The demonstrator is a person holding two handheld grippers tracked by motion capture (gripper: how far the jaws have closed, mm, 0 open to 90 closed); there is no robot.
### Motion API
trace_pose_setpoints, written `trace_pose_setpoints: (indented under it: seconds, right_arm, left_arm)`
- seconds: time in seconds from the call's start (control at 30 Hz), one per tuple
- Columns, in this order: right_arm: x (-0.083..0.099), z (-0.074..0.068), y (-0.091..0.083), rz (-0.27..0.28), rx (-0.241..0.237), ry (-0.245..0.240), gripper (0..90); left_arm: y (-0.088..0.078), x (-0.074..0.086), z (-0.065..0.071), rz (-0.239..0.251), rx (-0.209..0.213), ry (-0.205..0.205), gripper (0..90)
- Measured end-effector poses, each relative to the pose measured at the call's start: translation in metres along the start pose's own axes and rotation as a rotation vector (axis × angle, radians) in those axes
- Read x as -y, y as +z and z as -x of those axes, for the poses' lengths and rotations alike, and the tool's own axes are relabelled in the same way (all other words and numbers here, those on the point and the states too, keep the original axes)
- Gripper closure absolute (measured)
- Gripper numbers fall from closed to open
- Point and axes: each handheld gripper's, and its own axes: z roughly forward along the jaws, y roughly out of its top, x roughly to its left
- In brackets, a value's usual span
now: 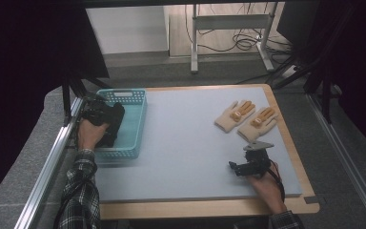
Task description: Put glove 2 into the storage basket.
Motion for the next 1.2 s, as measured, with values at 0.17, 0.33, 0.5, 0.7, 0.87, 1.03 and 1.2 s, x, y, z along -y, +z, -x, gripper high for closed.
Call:
trace_pose_setpoints:
  seconds: [0.17,0.33,0.5,0.7,0.87,1.03,1.2]
  right_arm:
    - [0.000,0.000,0.000,0.000,0.000,0.000,6.8]
    - [0.000,0.000,0.000,0.000,0.001,0.000,6.8]
    - [0.000,0.000,0.000,-0.001,0.001,0.000,6.8]
    - [0.000,0.000,0.000,-0.001,0.001,-0.001,6.8]
    - [0.000,0.000,0.000,-0.001,0.001,-0.001,6.8]
    - [0.000,0.000,0.000,-0.001,0.001,-0.002,6.8]
    - [0.000,0.000,0.000,-0.001,0.001,-0.002,6.9]
  left_arm:
    - [-0.008,0.001,0.009,0.075,0.059,0.030,0.8]
    - [-0.012,0.001,0.019,0.104,0.074,0.068,0.6]
    - [-0.018,0.004,0.031,0.144,0.087,0.102,0.5]
    - [-0.028,0.009,0.039,0.189,0.137,0.119,0.6]
    - [-0.035,0.012,0.048,0.211,0.172,0.134,0.6]
    - [-0.044,0.015,0.065,0.233,0.208,0.168,0.7]
    - [-0.055,0.023,0.093,0.249,0.250,0.232,0.7]
